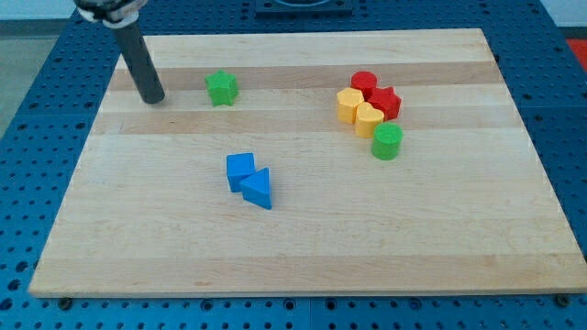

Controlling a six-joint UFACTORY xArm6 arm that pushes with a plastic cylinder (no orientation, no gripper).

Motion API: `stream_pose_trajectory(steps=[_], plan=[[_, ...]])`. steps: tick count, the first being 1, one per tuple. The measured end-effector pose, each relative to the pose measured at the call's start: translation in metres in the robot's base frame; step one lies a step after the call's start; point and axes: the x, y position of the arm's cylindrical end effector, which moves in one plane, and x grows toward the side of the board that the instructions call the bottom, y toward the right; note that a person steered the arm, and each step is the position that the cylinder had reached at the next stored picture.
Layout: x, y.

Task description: Push the green star top of the blue cube

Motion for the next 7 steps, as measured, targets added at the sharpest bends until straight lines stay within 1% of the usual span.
stream_pose_trajectory(steps=[1, 3, 4, 5, 7], plan=[[-0.033, 0.013], [-0.050, 0.078], [-0.045, 0.089], [-0.028, 0.094], [0.018, 0.094]])
